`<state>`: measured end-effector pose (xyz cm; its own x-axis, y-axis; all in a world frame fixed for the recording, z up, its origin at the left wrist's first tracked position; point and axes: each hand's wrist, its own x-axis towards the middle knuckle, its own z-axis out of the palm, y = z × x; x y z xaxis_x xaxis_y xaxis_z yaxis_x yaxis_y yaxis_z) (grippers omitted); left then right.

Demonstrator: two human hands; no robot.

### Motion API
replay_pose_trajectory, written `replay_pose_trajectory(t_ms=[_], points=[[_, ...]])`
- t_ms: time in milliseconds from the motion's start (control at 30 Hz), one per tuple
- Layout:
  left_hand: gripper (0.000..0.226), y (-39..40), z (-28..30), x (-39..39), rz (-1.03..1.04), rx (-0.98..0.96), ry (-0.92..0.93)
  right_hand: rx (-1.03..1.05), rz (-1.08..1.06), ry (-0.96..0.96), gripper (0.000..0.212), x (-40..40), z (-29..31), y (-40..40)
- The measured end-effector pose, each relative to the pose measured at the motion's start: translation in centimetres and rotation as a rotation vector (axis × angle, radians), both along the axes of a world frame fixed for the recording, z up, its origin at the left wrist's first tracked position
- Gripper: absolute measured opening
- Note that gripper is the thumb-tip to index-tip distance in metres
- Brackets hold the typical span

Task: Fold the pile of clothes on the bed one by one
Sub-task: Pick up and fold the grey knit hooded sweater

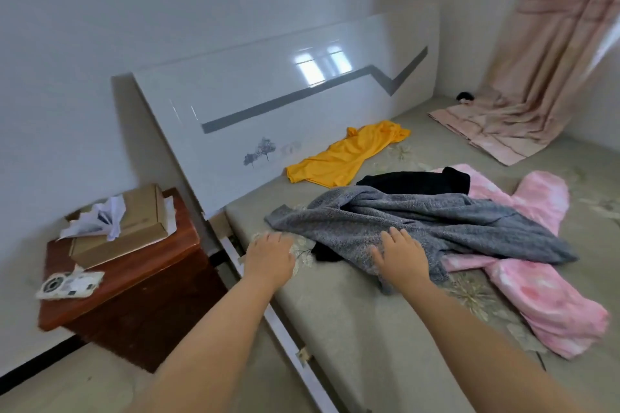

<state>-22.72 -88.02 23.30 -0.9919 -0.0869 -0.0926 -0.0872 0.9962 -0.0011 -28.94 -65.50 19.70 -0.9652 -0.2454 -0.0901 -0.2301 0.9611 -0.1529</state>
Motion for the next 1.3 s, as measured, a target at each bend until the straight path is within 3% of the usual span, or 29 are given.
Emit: replay_pose_trajectory(t_ms=[367,667,800,967,1133,1233,1300], points=[[0.04,-6.5,-9.2,-20.4,-0.188,0.044,-0.215,0.042,-0.245,-0.243,0.051,-14.2,-8.6,-2.5],[0.046,-10.4,-21.2,-34.4,-0.353,0.163,-0.43,0.096,-0.271,-0.403,0.057,-25.6,-15.2,-10.2],[0.049,-10.8,-25.7,-35.7,-0.413,0.227,-0.432,0.252,-0.251,-0.55,0.054,-27.7,-18.1,-12.3],[0.03,-10.9,-27.6,-36.2,-0.504,0.344,-0.366,0.273,-0.255,-0.493,0.024,-26.4,-19.2,-12.1],[0.013,-12.1,-25.8,-32.2,-0.712,0.393,-0.338,0.246,-0.24,-0.51,0.023,-21.2,-18.9,-11.3],[0.023,-12.3,-25.5,-27.3,-0.674,0.362,-0.495,0.236,-0.168,-0.571,0.027,-16.9,-19.0,-10.9],[0.025,-12.0,-25.6,-24.3,-0.607,0.346,-0.504,0.208,-0.152,-0.607,0.028,-14.0,-19.0,-10.7]])
